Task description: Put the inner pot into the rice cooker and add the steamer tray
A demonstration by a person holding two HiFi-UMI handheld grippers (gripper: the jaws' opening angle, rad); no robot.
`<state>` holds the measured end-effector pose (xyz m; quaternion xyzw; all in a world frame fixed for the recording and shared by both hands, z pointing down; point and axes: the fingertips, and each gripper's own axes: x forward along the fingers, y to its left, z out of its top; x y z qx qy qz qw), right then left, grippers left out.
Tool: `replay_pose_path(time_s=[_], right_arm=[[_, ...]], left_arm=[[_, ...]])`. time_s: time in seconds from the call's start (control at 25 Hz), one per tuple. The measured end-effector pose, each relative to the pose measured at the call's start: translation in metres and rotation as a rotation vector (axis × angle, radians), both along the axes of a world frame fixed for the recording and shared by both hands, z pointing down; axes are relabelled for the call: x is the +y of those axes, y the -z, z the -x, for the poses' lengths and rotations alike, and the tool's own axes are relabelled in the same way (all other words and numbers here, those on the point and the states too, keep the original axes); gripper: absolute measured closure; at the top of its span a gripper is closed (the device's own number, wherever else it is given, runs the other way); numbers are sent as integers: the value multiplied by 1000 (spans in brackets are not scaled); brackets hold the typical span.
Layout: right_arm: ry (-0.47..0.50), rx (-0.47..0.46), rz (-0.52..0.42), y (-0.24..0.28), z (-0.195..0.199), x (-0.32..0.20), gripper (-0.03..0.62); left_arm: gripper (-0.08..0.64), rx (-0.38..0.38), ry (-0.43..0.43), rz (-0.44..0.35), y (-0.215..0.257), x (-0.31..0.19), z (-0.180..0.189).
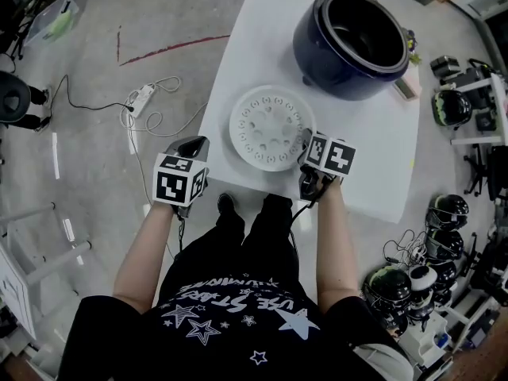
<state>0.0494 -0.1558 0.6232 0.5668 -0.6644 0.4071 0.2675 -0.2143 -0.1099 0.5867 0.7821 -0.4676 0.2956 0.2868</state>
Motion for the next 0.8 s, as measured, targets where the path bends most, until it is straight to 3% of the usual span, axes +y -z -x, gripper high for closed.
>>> replay_pose_path(time_s=[0.16,0.4,0.8], right_arm=[[-18,-37,-3,7,1,-1,528],[8,10,-38,24,6,-6,528],[35,-24,-175,101,22,-7,528]], left_arm=[[558,8,2,0,4,3,1],[558,20,7,-22,10,-3,8],[558,31,-6,-113,56,-13,19]])
